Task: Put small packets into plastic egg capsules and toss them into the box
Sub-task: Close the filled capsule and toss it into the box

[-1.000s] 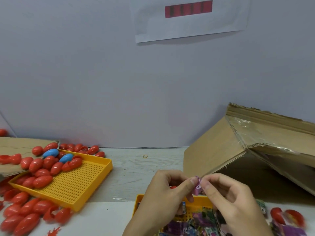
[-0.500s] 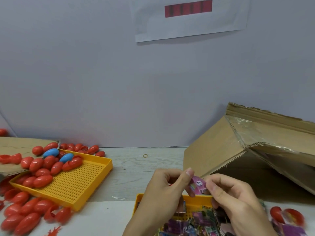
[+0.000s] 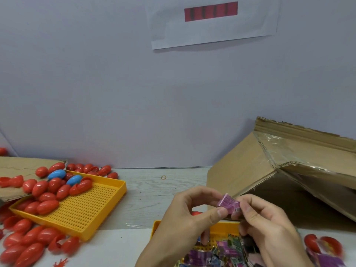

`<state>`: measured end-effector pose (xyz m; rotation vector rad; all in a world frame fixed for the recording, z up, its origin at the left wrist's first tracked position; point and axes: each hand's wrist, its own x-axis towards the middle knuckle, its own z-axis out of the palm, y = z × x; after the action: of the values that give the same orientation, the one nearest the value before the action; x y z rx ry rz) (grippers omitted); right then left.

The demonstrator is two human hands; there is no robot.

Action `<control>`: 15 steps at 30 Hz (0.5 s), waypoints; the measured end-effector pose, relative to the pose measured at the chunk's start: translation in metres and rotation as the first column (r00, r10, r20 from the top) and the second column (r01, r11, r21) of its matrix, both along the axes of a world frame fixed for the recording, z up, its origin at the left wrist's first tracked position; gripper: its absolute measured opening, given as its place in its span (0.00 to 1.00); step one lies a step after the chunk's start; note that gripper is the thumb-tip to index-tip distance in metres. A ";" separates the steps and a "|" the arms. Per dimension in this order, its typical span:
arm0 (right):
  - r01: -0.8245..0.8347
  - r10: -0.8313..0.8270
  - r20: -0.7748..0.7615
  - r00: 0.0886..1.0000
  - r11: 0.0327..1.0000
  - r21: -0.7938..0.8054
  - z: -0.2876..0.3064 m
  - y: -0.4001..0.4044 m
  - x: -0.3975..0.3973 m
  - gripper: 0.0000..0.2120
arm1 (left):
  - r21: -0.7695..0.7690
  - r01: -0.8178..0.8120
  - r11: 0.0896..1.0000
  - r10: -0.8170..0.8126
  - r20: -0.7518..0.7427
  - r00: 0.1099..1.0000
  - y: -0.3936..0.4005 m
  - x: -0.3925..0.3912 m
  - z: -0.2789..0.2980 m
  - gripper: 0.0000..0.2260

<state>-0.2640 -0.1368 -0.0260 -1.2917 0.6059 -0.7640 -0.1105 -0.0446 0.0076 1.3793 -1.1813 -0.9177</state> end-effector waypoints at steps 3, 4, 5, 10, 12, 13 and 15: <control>-0.038 0.035 0.049 0.998 0.998 0.049 -0.003 -0.001 -0.001 0.16 | 0.003 -0.001 1.000 0.001 0.000 1.000 0.001 0.000 0.001 0.08; -0.053 0.049 0.061 0.997 0.996 0.067 -0.003 -0.001 -0.001 0.14 | 0.006 -0.007 1.000 0.007 0.006 1.000 0.001 -0.001 0.001 0.06; -0.072 0.066 0.070 0.995 0.994 0.079 -0.003 -0.001 -0.001 0.13 | 0.012 -0.009 1.000 0.009 0.013 1.000 0.002 -0.001 0.001 0.06; -0.116 0.116 0.034 0.993 0.993 -0.005 0.001 0.003 -0.001 0.35 | 0.013 0.016 1.000 -0.016 0.038 0.999 0.002 -0.002 0.002 0.07; -0.097 0.098 0.016 0.995 0.993 -0.066 0.003 0.005 0.000 0.36 | 0.012 0.032 0.999 -0.033 0.030 0.999 0.002 -0.002 0.004 0.05; -0.083 0.084 0.012 0.996 0.993 -0.088 0.004 0.006 0.001 0.35 | 0.017 0.036 0.999 -0.036 0.025 0.999 0.003 -0.002 0.005 0.04; -0.048 0.049 0.011 0.999 0.993 -0.111 0.005 0.007 0.002 0.30 | 0.019 0.029 0.999 -0.029 0.011 1.000 0.003 -0.003 0.006 0.04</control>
<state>-0.2624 -0.1293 -0.0207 -1.3965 0.5253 -0.7744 -0.1131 -0.0417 0.0132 1.3873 -1.2065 -0.9453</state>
